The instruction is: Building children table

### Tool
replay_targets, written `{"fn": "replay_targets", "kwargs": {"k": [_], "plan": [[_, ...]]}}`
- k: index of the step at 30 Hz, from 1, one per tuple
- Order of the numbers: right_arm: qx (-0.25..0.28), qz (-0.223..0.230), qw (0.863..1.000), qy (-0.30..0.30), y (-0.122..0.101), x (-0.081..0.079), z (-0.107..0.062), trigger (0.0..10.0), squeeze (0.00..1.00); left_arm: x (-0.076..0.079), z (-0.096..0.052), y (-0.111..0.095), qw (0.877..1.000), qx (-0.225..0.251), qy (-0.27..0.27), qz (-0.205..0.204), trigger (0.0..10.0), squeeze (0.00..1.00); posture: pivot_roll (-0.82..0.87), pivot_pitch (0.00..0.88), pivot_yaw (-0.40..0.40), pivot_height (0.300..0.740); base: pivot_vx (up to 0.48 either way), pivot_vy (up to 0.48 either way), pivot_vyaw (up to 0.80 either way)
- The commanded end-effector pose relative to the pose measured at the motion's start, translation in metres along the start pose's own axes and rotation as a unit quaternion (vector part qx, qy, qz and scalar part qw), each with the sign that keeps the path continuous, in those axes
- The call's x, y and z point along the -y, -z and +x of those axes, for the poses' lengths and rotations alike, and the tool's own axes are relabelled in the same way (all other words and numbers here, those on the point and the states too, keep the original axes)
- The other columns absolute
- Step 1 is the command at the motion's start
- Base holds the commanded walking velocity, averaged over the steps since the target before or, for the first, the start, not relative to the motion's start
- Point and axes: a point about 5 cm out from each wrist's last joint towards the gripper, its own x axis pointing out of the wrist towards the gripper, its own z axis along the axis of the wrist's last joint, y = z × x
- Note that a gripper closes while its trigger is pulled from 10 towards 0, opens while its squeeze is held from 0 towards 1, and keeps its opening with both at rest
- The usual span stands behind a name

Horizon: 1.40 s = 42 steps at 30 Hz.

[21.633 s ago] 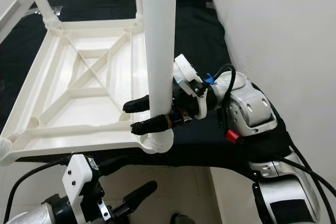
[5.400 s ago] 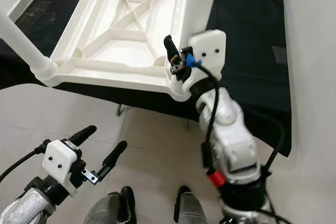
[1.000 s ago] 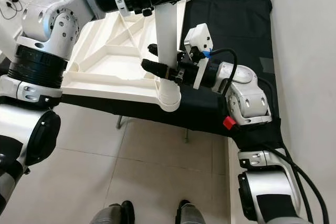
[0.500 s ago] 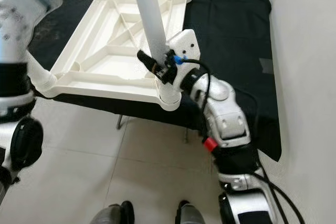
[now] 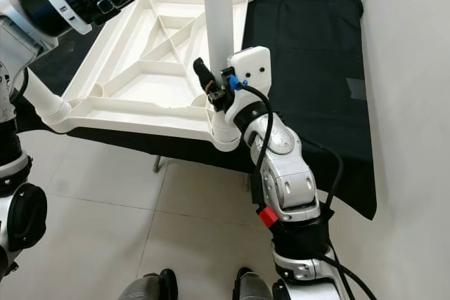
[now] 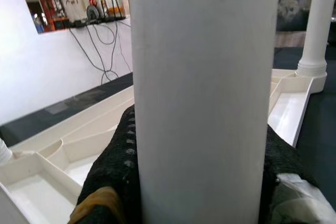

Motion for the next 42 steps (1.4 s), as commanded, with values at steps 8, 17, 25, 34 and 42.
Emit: {"fn": "replay_targets", "kwargs": {"k": [8,17,25,34,42], "plan": [[0.032,0.052,0.997,-0.037,0.012,-0.012,-0.021,0.0,0.0,0.002,-0.002,0.008,1.0,-0.008,-0.018,-0.001,10.0,1.0,0.02,0.25,0.069,0.74,0.0,0.0,0.0],[0.045,0.032,0.996,-0.065,0.015,-0.018,-0.029,0.0,0.0,0.0,-0.003,0.011,0.999,-0.011,-0.033,-0.005,10.0,1.0,0.02,0.252,0.069,0.74,0.0,0.0,0.0],[0.036,-0.025,0.998,-0.045,0.013,-0.01,-0.021,0.0,0.0,0.003,-0.006,0.014,0.999,-0.004,-0.027,-0.034,10.0,0.81,0.01,0.23,0.07,0.74,0.0,0.0,0.0],[0.05,-0.117,0.991,-0.028,-0.013,0.006,0.004,0.0,0.0,0.037,-0.005,0.015,0.99,0.023,0.102,-0.094,10.0,0.0,-0.01,0.188,0.055,0.74,0.0,0.0,0.0],[0.077,-0.116,0.988,-0.06,-0.019,-0.005,0.008,0.0,0.0,0.018,-0.003,0.013,0.999,0.022,0.013,-0.03,10.0,0.0,-0.01,0.146,0.052,0.74,0.0,0.0,0.0]]}}
